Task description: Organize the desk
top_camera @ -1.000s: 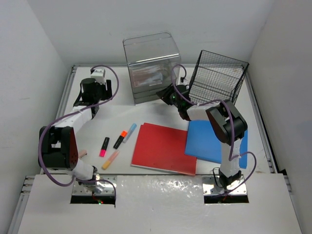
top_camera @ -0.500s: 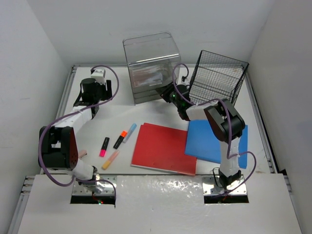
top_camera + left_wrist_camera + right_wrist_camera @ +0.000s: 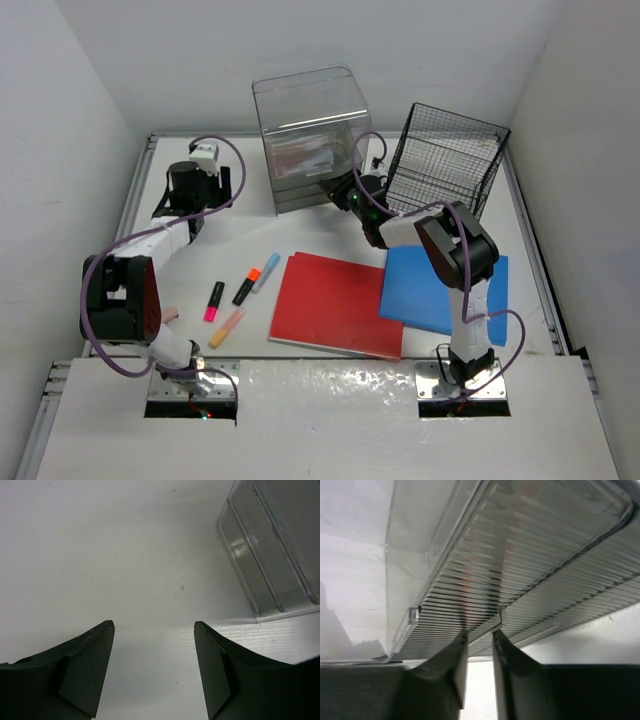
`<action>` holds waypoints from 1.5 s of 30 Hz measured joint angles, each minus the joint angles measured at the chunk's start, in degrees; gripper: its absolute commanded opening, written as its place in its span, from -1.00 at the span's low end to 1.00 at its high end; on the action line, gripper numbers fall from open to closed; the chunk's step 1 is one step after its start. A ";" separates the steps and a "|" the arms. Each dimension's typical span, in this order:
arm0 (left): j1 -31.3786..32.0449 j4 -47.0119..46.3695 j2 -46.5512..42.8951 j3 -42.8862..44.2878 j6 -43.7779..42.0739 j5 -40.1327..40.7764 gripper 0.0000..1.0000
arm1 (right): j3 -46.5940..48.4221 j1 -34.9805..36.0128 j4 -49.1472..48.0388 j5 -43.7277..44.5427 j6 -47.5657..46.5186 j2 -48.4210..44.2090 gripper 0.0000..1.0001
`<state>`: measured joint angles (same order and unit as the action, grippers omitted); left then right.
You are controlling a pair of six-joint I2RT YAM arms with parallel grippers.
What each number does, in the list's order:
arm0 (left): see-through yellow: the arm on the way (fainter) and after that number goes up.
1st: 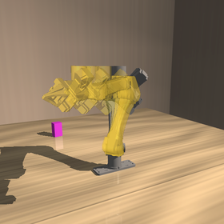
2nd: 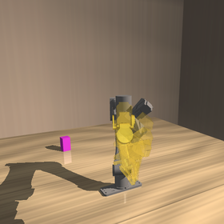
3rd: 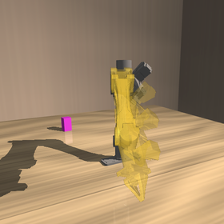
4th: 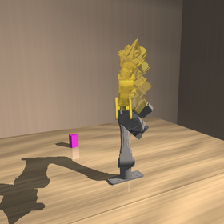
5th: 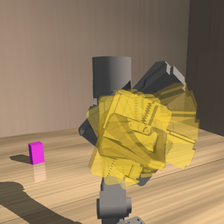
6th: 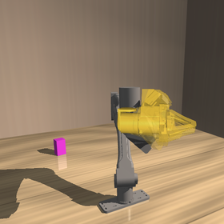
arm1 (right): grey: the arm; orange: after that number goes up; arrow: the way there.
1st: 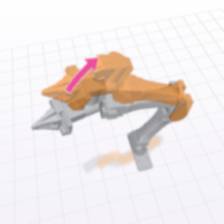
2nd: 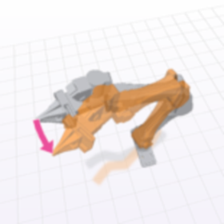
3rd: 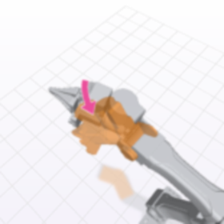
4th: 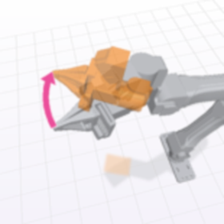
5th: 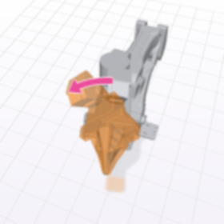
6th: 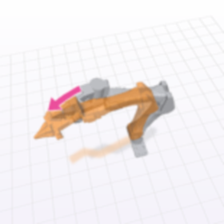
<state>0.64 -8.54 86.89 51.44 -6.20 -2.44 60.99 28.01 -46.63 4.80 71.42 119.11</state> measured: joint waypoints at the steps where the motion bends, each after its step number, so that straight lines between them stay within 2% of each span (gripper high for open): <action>1: -0.02 0.00 0.04 0.00 -0.02 0.02 0.25 | -0.02 0.07 -0.44 0.02 0.09 0.00 -0.62; 10: -0.02 0.17 0.22 0.00 -0.22 0.26 0.25 | -0.39 0.24 -2.08 1.27 2.86 0.81 -1.00; 22: -0.02 0.20 0.22 0.00 -0.83 0.72 0.25 | -2.99 0.22 -4.96 2.75 3.58 0.90 -1.00; 27: -0.02 0.20 0.22 0.00 -0.90 0.92 0.25 | -4.31 0.28 -5.20 2.69 0.22 0.46 -0.97; 29: -0.02 0.20 0.22 0.00 -1.05 1.01 0.25 | -4.31 0.63 -3.67 2.43 -6.16 -0.57 -0.82; 30: -0.02 0.17 0.22 0.00 -1.09 1.14 0.25 | -4.31 0.85 -2.51 2.47 -10.60 -1.40 -0.61; 31: -0.02 0.20 0.22 0.00 -1.14 1.29 0.25 | -4.28 1.22 -0.72 2.58 -16.06 -2.67 -0.50; 33: -0.02 0.20 0.22 0.00 -1.31 1.51 0.25 | -4.28 2.95 2.69 2.84 -29.14 -5.99 -0.34; 34: -0.02 0.20 0.22 0.00 -1.33 1.57 0.25 | -4.28 4.15 3.69 3.26 -36.68 -7.56 -0.17; 37: -0.02 0.17 0.22 0.00 -1.53 1.77 0.25 | -4.87 8.52 3.54 4.87 -61.20 -11.43 0.03; 41: -0.02 0.20 0.22 0.00 -1.73 1.84 0.25 | -7.37 12.79 0.15 7.45 -89.59 -11.52 0.05; 45: 0.00 0.20 0.22 0.00 -2.25 1.97 0.24 | -7.80 14.34 -4.72 12.96 -112.93 -4.76 0.08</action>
<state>0.64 -8.34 87.11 51.44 -8.45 -0.47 53.19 42.35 -51.35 17.76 -41.52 114.34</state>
